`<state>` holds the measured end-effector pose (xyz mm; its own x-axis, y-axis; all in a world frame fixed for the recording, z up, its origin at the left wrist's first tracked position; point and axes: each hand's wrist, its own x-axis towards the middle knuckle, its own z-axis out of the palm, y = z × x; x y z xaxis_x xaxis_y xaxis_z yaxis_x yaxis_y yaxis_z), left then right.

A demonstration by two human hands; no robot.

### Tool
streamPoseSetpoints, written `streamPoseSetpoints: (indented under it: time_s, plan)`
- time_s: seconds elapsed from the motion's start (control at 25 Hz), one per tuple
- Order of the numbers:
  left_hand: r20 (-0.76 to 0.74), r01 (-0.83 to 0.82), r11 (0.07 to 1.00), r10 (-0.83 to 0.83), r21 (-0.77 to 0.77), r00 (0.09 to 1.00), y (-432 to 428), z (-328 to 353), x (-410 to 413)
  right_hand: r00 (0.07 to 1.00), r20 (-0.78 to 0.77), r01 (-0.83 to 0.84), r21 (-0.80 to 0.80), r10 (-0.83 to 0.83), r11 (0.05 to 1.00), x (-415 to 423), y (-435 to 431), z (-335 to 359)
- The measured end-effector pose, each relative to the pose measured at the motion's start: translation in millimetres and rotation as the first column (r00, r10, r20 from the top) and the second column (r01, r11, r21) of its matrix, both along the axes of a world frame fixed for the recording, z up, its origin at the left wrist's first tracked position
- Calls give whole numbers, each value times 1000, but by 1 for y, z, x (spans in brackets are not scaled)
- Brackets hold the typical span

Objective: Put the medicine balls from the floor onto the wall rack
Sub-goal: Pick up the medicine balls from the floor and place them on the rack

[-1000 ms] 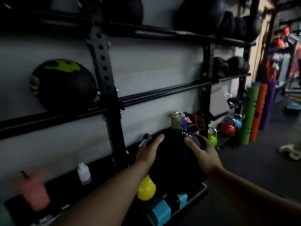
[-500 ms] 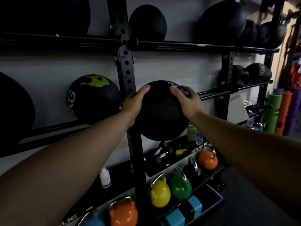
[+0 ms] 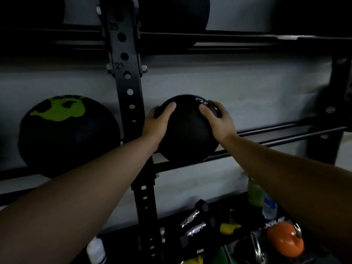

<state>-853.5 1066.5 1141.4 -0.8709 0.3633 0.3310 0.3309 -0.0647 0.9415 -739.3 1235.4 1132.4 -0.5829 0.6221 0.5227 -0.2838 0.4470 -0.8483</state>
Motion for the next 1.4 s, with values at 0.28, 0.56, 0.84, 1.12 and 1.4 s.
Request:
streamPoseSetpoints:
  time_s: [0.28,0.56,0.84,1.12,1.4]
  plan:
    - [-708,-322,894,8,-311,707,47,-32,-69,993,59,-108,73,104,991,-113,62,-12]
    - [-665,-314,906,49,-285,746,59,-34,-80,992,74,-100,7,100,995,-124,75,-22]
    - [-423,-155,857,-79,-491,903,16,-20,-28,985,144,-92,-22,95,995,-46,42,-36]
    - [-235,196,892,-310,-407,921,-83,-65,47,951,253,193,-24,-181,981,119,-27,-77]
    - [-153,456,752,-581,-476,799,-88,-99,143,819,391,437,52,-421,898,290,-97,-125]
